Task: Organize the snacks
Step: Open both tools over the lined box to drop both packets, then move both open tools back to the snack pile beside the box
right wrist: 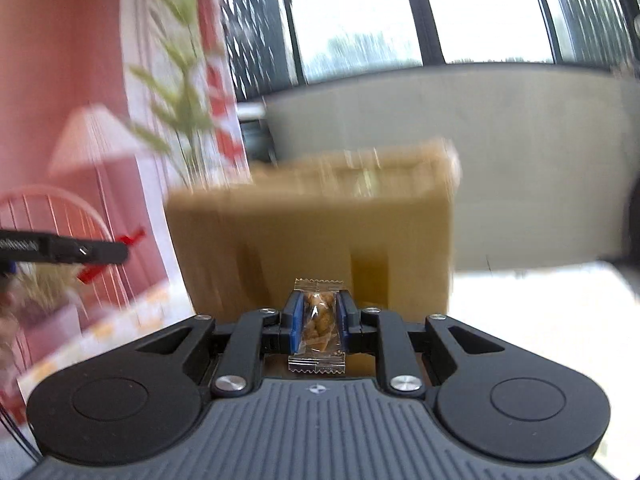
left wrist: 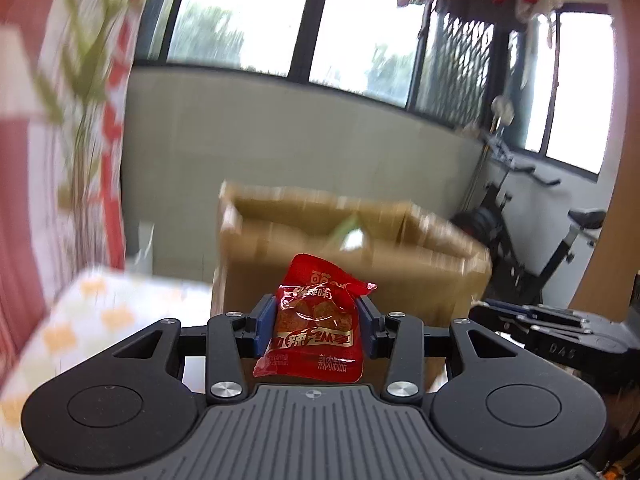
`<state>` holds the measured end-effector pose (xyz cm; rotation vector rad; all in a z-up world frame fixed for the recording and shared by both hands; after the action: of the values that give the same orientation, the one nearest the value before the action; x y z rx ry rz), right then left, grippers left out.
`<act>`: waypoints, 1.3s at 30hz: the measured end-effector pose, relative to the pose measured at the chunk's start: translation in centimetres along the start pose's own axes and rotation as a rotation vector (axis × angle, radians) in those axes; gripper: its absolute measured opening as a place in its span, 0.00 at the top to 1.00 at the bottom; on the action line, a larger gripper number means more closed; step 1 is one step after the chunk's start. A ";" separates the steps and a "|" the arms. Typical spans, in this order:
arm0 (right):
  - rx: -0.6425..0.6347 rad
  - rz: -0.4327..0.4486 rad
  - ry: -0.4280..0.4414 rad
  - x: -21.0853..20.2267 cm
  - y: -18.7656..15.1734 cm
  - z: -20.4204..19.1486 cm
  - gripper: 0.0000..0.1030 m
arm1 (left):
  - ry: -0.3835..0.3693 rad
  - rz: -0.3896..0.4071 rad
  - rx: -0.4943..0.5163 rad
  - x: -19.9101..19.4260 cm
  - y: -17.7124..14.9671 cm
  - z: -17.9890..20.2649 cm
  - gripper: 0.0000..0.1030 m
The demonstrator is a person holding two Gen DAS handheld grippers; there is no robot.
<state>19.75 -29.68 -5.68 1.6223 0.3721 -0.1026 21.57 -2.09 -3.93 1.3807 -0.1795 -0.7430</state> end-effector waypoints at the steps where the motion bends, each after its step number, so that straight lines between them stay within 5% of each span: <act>1: -0.013 0.030 0.015 0.2 1.5 -0.3 0.82 | -0.002 0.017 0.015 0.5 1.0 0.2 0.56; 7: -0.065 0.078 -0.003 4.5 7.4 -0.9 0.82 | -0.006 0.055 0.054 5.5 5.9 0.5 0.55; 12: 0.008 -0.051 -0.093 8.9 8.1 0.6 0.81 | 0.035 -0.009 0.054 10.2 7.0 -0.1 0.52; 15: 0.037 -0.094 -0.124 9.4 7.8 1.2 0.73 | 0.080 -0.064 0.063 12.2 6.7 -0.7 0.46; 16: 0.040 -0.089 -0.110 9.1 7.6 1.3 0.64 | 0.086 -0.072 0.064 12.3 6.5 -0.8 0.44; 18: 0.020 -0.062 -0.091 8.4 7.4 1.0 0.56 | 0.083 -0.079 0.061 11.6 6.0 -1.2 0.44; 28: 0.066 0.013 -0.051 1.9 3.8 0.3 0.56 | 0.058 -0.070 0.022 4.0 2.9 -2.3 0.43; 34: 0.105 -0.040 -0.035 -0.4 -0.4 0.2 0.56 | 0.053 -0.094 -0.007 0.8 -0.3 -3.0 0.43; 39: 0.106 -0.148 -0.044 0.1 -3.7 0.1 0.56 | 0.054 -0.204 -0.061 0.8 -5.1 -4.4 0.43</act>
<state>18.70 -29.57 -9.25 1.6927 0.4592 -0.2739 22.61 1.08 -9.85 1.3720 0.0268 -0.8719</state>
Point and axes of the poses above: each gripper's, at about its wrist camera, not at the fingertips, and x roughly the way its jaws point, z to its right, y to its top, the point moved 3 cm from there along x, roughly the way its jaws point, and after that the axes turned 13 degrees about -y, right-handed, at the moved point
